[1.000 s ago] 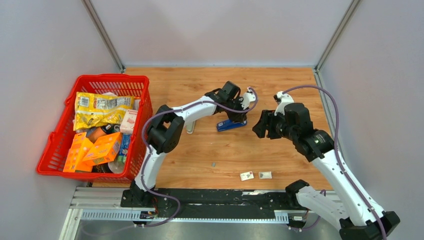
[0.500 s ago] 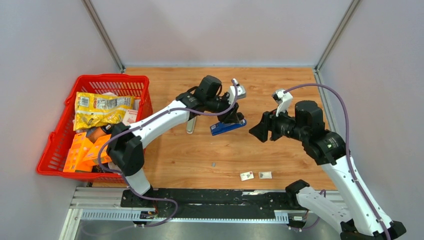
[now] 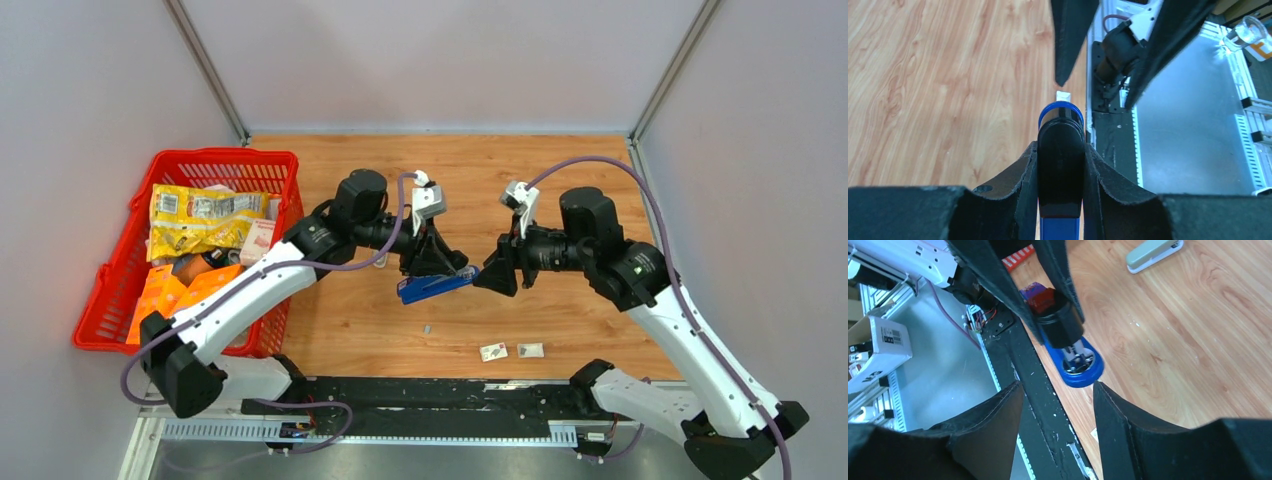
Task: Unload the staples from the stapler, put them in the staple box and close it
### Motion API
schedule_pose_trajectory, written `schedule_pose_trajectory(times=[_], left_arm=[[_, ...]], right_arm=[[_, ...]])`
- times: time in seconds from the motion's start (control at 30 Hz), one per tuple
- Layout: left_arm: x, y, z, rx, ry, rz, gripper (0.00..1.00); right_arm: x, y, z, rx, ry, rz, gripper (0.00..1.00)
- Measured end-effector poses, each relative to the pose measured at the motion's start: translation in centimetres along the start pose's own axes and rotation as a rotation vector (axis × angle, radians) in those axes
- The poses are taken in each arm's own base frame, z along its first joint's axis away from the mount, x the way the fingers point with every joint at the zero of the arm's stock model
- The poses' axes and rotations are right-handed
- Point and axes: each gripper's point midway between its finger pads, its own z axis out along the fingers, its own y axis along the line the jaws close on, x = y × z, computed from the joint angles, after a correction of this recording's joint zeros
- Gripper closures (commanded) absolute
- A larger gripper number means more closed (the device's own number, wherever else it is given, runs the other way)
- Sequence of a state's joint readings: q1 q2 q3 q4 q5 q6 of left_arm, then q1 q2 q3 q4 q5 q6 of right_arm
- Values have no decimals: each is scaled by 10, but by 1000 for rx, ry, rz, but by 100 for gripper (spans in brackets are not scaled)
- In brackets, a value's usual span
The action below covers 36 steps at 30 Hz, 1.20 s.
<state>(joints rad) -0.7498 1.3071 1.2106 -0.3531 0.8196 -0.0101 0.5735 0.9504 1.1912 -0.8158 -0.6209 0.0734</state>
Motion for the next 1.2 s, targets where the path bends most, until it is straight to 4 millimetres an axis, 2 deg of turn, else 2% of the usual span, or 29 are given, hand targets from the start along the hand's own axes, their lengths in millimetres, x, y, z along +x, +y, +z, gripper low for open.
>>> schedule_pose_trajectory(times=[0.17,0.47,0.93,1.03,1.2], left_arm=[[-1,-23,-17,29,-37,4,100],[6,-45,-28,92,-47,-38,100],[-5,-66,-32,197,-79,-59,100],[-6,-68,-33,206,-83,-56,100],[-9,-69,-33,211,-91,-59,100]], right_arm=[[1,11,9,-47,33,-37,44],[-4,44,16,-146,52,-128,44],[-1,57,23,-183,60,-170,46],[2,59,26,-193,66,-175,54],[5,62,31,-205,68,-190,78]])
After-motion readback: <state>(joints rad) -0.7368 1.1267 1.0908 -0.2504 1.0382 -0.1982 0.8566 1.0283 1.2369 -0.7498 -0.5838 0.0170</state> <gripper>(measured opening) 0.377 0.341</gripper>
